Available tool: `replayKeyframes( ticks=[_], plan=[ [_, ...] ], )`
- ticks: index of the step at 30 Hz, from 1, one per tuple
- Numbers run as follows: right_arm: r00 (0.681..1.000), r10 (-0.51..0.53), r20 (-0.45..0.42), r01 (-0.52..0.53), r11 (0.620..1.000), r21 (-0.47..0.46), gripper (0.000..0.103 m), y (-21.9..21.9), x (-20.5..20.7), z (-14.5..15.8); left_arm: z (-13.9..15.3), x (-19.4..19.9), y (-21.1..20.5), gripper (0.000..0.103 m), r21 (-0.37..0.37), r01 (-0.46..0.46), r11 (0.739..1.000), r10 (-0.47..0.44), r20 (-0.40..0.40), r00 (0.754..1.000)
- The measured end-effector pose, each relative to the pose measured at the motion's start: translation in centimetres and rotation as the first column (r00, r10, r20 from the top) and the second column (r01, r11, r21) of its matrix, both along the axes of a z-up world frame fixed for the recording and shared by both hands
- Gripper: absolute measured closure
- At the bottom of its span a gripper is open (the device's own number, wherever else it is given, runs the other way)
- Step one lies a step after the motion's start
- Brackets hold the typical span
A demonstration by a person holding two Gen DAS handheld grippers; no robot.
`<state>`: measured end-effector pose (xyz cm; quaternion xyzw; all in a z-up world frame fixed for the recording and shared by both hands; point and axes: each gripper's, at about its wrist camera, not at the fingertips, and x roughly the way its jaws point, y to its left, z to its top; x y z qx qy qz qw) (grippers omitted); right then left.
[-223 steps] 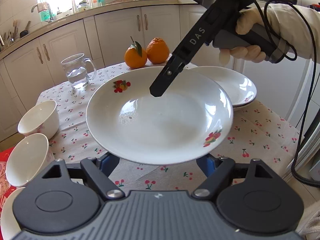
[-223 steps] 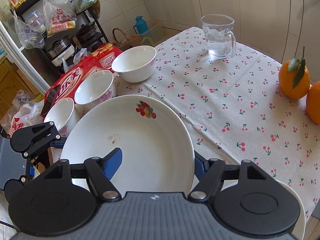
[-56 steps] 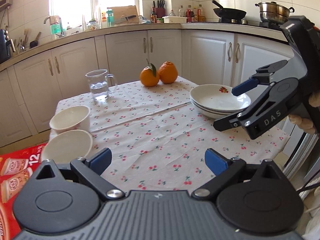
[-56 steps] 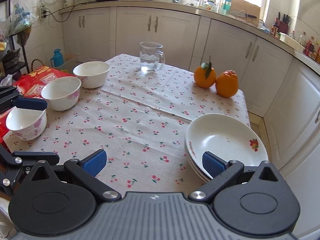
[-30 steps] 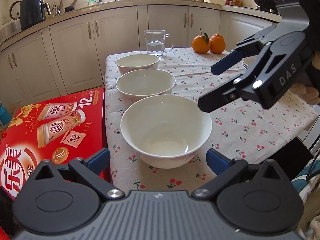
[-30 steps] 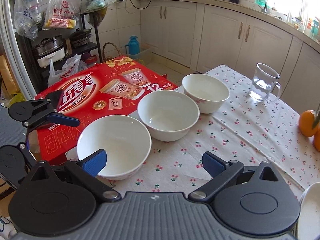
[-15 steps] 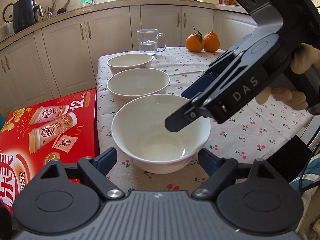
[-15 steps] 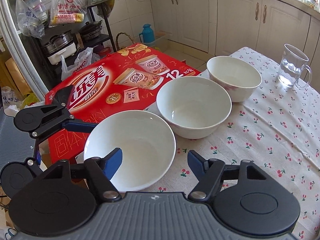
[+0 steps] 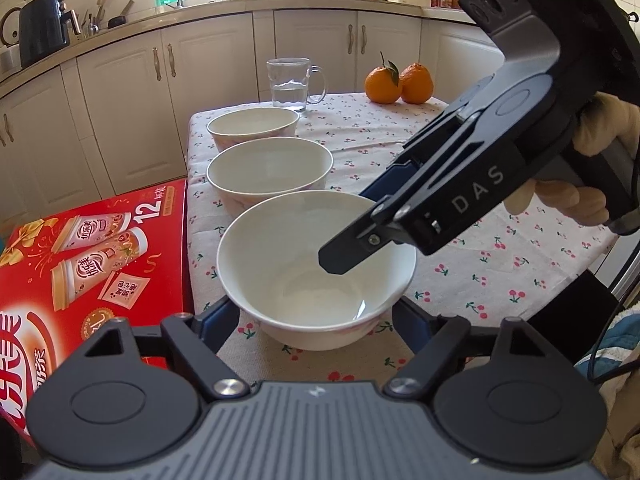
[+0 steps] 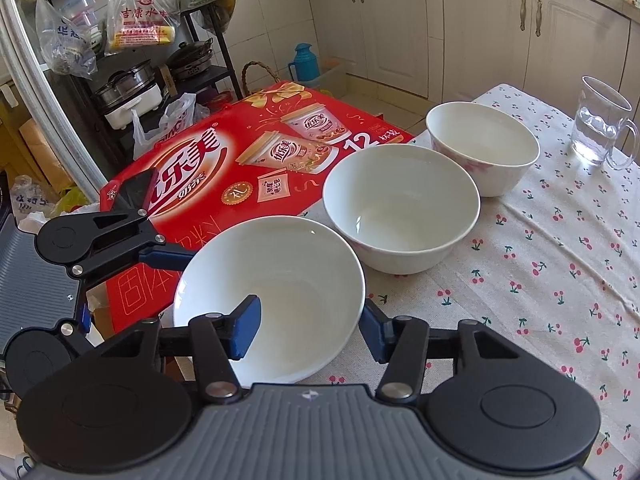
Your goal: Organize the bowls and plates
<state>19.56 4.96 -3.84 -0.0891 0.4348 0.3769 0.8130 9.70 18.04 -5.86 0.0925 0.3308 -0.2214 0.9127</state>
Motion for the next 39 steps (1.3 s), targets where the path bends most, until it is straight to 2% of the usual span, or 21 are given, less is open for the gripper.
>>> replayKeyframes(
  ticks=[7, 16, 27, 39],
  plan=[
    [1.0, -0.01, -0.001, 0.01, 1.0, 0.009, 0.044, -0.5, -0.3, 0.2, 0.4, -0.1, -0.5, 0.02, 0.01, 0.009, 1.0, -0.009, -0.004, 1.0],
    [0.999, -0.048, 0.025, 0.047, 0.999, 0.019, 0.043, -3.4, -1.3, 1.4, 1.4, -0.1, -3.1, 0.02, -0.005, 0.074, 0.997, -0.074, 0.014, 0.997],
    [0.986, -0.158, 0.061, 0.158, 0.987, 0.01, 0.043, -9.0, -2.6, 2.5, 1.7, 0.6, -7.8, 0.02, -0.032, 0.181, 0.983, -0.181, 0.026, 0.983],
    [0.959, -0.274, 0.075, 0.275, 0.962, -0.001, 0.043, -13.5, -3.3, 1.8, 1.1, 2.0, -12.0, 0.02, -0.039, 0.269, 0.962, -0.269, 0.011, 0.963]
  ],
)
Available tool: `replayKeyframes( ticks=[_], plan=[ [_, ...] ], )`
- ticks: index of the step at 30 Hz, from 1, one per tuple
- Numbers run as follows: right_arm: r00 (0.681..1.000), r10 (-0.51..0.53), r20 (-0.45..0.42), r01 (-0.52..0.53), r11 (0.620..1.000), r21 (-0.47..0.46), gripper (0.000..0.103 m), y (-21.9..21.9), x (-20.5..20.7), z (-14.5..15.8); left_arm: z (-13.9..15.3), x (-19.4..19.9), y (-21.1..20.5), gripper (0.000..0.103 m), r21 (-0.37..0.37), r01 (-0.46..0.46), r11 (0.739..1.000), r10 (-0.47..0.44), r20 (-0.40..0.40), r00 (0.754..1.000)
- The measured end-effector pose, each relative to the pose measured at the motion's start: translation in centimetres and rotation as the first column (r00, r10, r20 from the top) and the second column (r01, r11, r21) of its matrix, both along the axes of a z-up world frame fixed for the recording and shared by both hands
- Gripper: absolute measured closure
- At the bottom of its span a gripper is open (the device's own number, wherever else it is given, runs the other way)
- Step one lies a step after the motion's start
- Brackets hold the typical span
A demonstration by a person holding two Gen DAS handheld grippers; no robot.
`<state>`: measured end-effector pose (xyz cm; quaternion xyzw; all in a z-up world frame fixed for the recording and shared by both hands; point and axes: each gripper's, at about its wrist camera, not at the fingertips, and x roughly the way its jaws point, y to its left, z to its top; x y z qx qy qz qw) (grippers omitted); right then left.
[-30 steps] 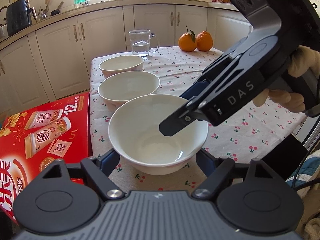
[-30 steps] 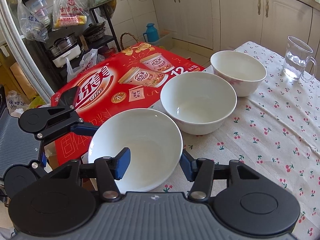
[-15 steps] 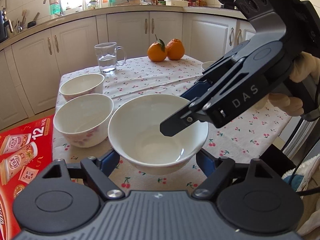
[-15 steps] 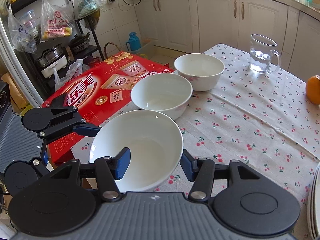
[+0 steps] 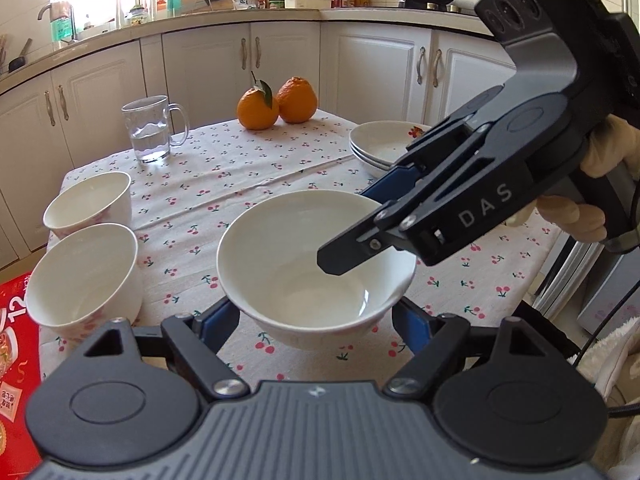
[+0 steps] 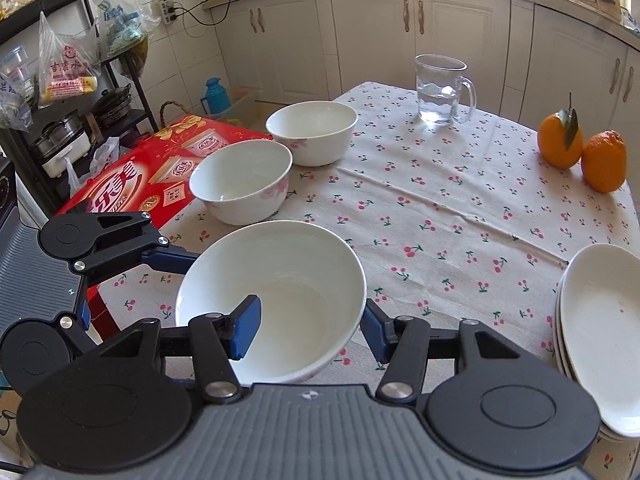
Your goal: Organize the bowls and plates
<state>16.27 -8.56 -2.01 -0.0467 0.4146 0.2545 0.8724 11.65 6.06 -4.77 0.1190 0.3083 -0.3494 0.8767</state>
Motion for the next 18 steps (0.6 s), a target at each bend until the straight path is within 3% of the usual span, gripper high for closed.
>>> replayKeyframes(
  ticks=[18],
  plan=[
    [0.998, -0.053, -0.025, 0.054, 0.998, 0.013, 0.042, -2.6, 0.7, -1.5, -0.9, 1.2, -2.1, 0.02, 0.007, 0.028, 1.0, -0.027, -0.03, 0.999]
  ],
)
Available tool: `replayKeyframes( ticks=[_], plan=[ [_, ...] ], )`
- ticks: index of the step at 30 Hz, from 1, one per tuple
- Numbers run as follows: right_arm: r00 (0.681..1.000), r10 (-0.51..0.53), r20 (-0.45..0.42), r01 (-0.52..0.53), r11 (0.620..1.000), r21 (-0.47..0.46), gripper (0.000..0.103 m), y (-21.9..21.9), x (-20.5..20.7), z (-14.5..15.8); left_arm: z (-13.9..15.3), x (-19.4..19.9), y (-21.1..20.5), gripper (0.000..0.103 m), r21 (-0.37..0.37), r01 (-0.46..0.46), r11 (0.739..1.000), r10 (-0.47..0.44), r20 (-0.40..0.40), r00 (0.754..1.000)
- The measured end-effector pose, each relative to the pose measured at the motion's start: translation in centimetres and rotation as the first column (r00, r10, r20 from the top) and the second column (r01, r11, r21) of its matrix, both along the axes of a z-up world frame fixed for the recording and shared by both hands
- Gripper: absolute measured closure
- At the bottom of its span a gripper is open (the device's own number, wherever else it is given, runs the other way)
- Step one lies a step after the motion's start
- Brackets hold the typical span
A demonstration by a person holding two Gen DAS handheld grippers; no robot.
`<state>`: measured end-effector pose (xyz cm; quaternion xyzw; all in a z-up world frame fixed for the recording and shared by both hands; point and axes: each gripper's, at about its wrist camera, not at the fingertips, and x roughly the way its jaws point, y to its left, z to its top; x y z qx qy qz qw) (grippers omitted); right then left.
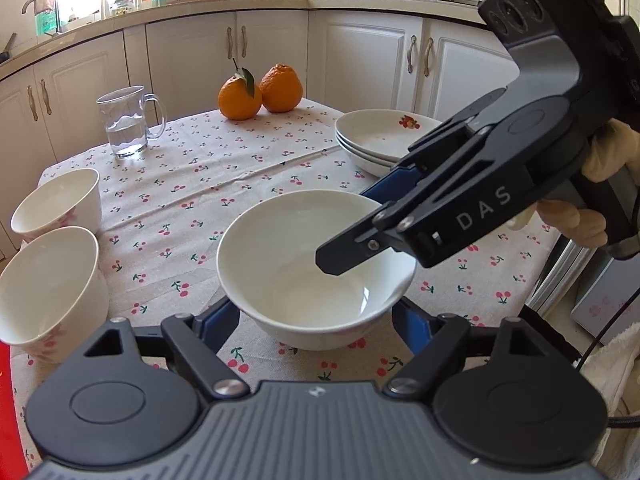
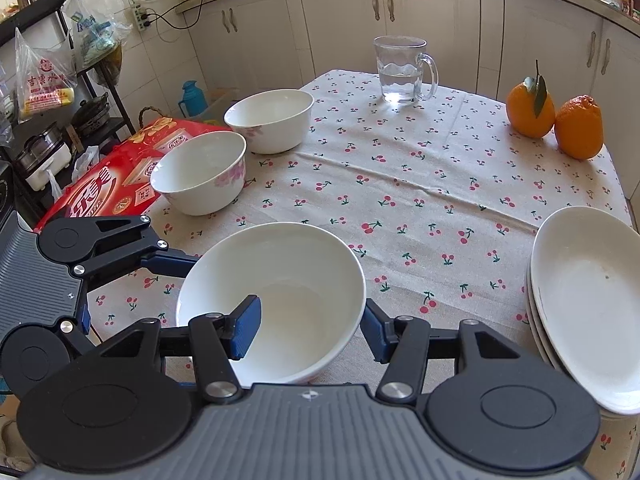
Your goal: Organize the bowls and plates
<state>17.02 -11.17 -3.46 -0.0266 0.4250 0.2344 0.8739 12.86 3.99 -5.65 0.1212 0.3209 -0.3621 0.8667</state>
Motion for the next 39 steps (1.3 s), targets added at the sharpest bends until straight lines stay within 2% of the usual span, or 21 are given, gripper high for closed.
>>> replayKeyframes(
  ticks=[11, 14, 16, 19, 22, 29, 39],
  plan=[
    [1.0, -0.007, 0.003, 0.007, 1.0, 0.0, 0.04, -0.3, 0.1, -0.2, -0.4, 0.3, -0.2, 0.02, -0.009, -0.002, 1.0, 0.002, 0.001, 1.0],
    [1.0, 0.001, 0.006, -0.001, 1.0, 0.015, 0.028, -0.2, 0.0, -0.2, -0.3, 0.2, -0.3, 0.018, 0.0, 0.002, 1.0, -0.002, 0.009, 1.0],
    [1.0, 0.001, 0.025, -0.002, 1.0, 0.017, 0.011, -0.1, -0.2, 0.0, -0.3, 0.0, -0.3, 0.016, 0.007, 0.005, 1.0, -0.005, 0.012, 1.0],
    [0.998, 0.002, 0.055, -0.003, 1.0, 0.008, 0.001, 0.1, -0.5, 0.4, -0.1, -0.2, 0.2, 0.012, -0.008, -0.005, 1.0, 0.005, 0.015, 1.0],
    [0.998, 0.002, 0.061, -0.001, 1.0, -0.004, 0.0, 0.2, -0.6, 0.5, 0.2, -0.4, 0.8, 0.008, -0.025, -0.021, 0.999, 0.022, 0.013, 1.0],
    [0.998, -0.006, 0.068, 0.008, 0.999, -0.031, 0.0, 0.7, -0.8, 0.5, 0.7, -1.6, 2.1, 0.007, -0.034, -0.051, 0.998, 0.052, 0.016, 0.999],
    [0.995, 0.03, 0.095, -0.024, 0.998, -0.065, 0.0, 2.2, -1.2, 1.3, 1.5, -2.6, 4.7, 0.007, 0.004, -0.096, 0.995, 0.096, 0.049, 0.994]
  ],
)
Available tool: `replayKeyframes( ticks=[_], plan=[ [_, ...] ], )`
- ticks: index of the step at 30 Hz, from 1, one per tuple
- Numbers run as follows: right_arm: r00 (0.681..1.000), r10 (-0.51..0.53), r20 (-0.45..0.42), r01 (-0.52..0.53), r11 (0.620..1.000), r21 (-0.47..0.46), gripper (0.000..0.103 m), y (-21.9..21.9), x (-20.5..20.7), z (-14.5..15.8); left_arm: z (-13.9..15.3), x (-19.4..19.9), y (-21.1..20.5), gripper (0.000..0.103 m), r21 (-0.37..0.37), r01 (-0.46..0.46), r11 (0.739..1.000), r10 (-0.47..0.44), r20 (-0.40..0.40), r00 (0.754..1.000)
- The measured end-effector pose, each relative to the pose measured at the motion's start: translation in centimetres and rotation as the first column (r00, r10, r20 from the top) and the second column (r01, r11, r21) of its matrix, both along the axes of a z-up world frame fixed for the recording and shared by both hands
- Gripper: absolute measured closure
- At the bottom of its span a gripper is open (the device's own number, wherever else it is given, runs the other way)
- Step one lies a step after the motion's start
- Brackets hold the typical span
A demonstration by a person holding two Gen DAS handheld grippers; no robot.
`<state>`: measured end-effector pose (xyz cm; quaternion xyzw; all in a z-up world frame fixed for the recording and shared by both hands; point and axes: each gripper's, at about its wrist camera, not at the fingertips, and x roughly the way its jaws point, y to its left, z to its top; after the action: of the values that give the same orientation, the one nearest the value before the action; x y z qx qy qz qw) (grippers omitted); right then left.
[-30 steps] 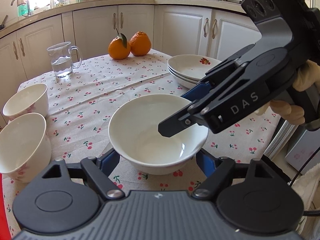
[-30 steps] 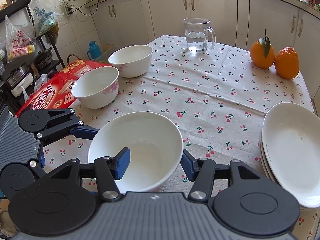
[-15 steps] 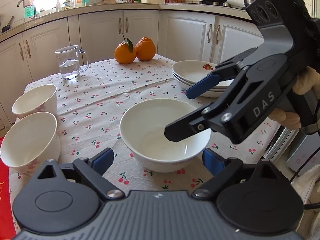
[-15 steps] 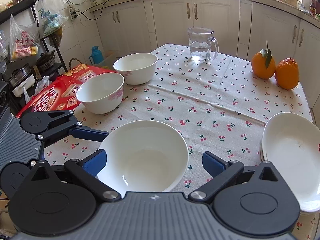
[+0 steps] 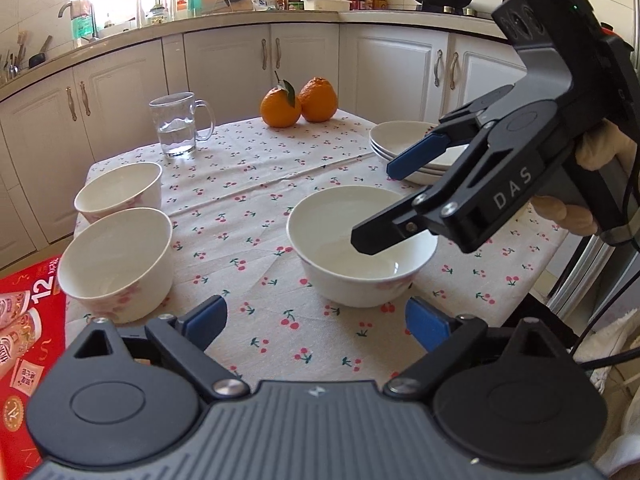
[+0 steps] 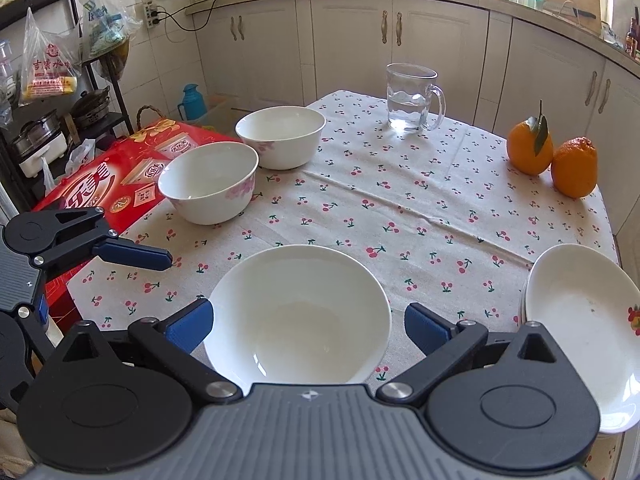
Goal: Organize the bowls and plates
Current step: 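Move the left gripper toward the white bowl's rim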
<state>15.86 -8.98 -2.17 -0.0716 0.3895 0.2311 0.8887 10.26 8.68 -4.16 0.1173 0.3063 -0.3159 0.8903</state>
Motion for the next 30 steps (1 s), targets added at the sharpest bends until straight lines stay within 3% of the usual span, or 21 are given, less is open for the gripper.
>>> replayKeyframes(
  ticks=[12, 18, 24, 30],
  plan=[
    [0.996, 0.09, 0.011, -0.09, 0.996, -0.023, 0.0, 3.5, 1.1, 0.6, 1.3, 2.4, 5.8, 0.007, 0.018, -0.154, 0.988, 0.153, 0.043, 0.987],
    [0.988, 0.14, 0.06, -0.136, 0.989, -0.064, 0.0, 6.0, 2.0, 1.0, 1.5, 5.7, 8.5, 0.005, -0.004, -0.237, 0.972, 0.237, 0.014, 0.971],
    [0.975, 0.217, 0.04, -0.212, 0.972, -0.105, 0.0, 8.5, 3.9, 0.6, 1.7, 8.7, 9.9, 0.005, -0.024, -0.276, 0.961, 0.276, 0.017, 0.961],
    [0.959, 0.282, 0.016, -0.278, 0.953, -0.124, 0.0, 10.8, 6.0, 0.0, 1.1, 12.0, 10.4, 0.007, -0.042, -0.285, 0.958, 0.283, -0.045, 0.958]
  ],
)
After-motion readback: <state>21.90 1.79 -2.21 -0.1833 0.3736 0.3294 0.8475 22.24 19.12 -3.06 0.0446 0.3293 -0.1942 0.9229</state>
